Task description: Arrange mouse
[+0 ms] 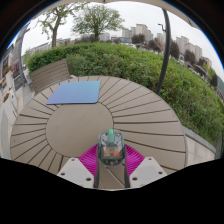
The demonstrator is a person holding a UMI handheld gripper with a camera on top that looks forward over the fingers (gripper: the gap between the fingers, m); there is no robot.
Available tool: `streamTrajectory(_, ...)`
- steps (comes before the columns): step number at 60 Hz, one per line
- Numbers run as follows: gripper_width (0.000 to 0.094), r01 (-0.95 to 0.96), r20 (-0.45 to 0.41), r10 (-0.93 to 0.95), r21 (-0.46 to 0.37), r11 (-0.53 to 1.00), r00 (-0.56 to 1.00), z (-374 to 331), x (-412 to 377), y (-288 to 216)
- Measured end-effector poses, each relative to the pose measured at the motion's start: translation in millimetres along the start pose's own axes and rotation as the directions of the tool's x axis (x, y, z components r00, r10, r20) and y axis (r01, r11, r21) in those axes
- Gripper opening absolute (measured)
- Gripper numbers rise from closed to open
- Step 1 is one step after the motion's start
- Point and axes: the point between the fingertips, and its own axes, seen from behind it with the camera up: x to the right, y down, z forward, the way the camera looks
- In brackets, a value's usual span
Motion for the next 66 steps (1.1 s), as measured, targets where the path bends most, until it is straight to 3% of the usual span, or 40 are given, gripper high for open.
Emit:
streamTrajectory(5,0.0344,-0.013,0.036,0.013,0.011,1.0,0.999,-9,-5,-31)
streamTrajectory(16,0.0343,0.024,0.148,-0.05,0.172,0.985,0.988,-17,-54,-166)
streamTrajectory(25,0.0343,0.007,0.186,-0.057,0.261,0.965,0.981,37,-108,-251)
streamTrajectory(33,0.0343,-0.022,0.171,-0.014,0.208,0.978,0.985,116,-146,-261)
streamTrajectory(38,0.0345,0.0,0.129,-0.02,0.152,0.988,0.991,161,-156,-244)
streamTrajectory(44,0.0353,-0.009,0.143,-0.002,0.074,0.997,0.99,193,-170,-213)
streamTrajectory(53,0.0475,0.007,0.153,-0.016,0.06,0.998,0.988,205,-179,-202)
streamTrajectory(54,0.0522,0.012,0.152,-0.02,0.053,0.999,0.988,204,-179,-200)
streamTrajectory(58,0.086,0.01,0.14,-0.016,0.044,0.999,0.99,192,-175,-202)
streamTrajectory(66,0.0847,-0.004,0.135,0.0,0.026,1.0,0.991,137,-160,-203)
